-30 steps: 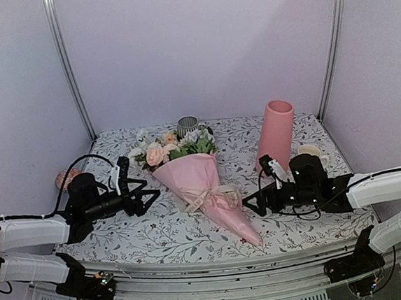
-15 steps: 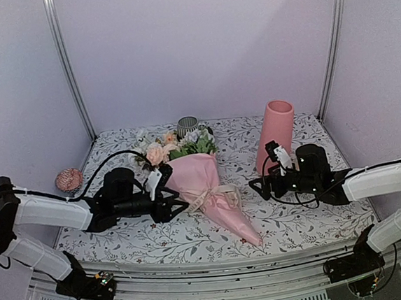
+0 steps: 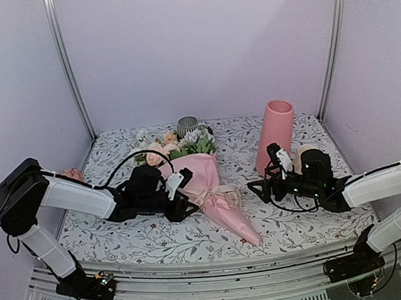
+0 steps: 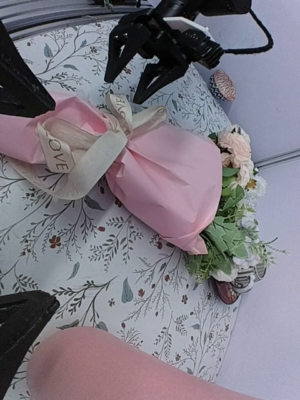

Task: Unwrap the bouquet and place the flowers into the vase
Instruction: Pick up the ribbon from the tied bouquet.

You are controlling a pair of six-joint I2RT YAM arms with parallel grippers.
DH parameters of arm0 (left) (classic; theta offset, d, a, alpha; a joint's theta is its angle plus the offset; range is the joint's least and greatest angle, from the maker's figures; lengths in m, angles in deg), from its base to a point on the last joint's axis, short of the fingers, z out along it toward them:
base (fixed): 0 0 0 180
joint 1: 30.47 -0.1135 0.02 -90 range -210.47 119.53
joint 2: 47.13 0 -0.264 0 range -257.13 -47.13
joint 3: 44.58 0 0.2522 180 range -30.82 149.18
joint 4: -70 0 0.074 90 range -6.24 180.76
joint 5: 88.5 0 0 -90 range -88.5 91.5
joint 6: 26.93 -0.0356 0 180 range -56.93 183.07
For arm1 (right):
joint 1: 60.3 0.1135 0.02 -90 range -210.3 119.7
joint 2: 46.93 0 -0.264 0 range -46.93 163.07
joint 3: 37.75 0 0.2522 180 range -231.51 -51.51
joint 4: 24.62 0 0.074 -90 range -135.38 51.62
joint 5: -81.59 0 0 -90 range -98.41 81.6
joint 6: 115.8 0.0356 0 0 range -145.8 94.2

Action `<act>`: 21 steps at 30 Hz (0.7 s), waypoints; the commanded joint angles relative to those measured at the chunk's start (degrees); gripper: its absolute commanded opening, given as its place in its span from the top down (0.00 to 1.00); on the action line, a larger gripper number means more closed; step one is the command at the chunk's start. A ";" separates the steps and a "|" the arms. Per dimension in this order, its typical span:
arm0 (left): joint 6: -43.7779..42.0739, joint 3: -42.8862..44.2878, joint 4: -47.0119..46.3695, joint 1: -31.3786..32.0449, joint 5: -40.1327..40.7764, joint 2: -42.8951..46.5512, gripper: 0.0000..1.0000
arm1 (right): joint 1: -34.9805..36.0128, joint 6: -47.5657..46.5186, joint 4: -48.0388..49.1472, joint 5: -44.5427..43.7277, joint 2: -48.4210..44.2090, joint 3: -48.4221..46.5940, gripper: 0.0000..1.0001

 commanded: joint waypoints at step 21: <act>1.10 0.02 3.44 1.76 15.75 3.86 1.00 | 6.04 1.51 -6.45 -7.85 2.23 -1.30 0.07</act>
